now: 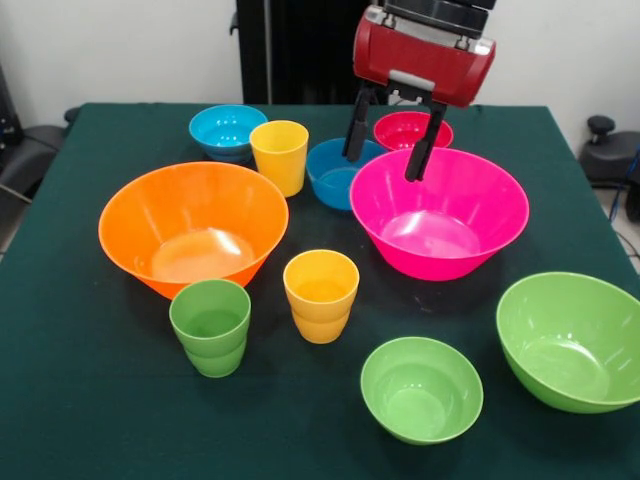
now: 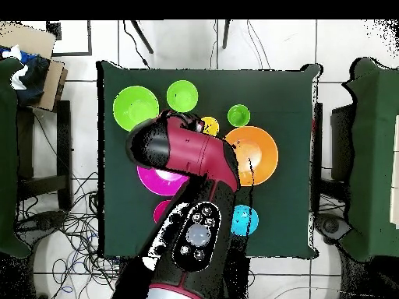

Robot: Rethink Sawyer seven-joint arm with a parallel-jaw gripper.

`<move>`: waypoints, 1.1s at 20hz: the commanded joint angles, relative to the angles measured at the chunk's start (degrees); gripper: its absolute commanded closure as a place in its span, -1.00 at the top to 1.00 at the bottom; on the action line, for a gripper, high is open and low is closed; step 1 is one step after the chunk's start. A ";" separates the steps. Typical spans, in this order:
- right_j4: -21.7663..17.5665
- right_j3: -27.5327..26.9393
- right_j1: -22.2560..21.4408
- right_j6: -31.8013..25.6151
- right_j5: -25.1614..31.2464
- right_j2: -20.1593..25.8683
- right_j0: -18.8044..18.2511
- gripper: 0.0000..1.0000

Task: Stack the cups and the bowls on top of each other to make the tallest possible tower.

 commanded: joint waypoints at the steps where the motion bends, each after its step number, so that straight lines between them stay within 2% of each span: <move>1: -1.29 5.50 0.50 7.46 4.10 4.37 -0.07 1.00; 9: -1.88 6.58 -0.41 6.33 4.44 4.51 -0.61 1.00; 16: -2.45 8.94 -0.84 4.88 -1.11 7.15 -3.10 1.00; 22: -2.63 8.39 0.33 6.39 -4.88 7.14 -2.82 1.00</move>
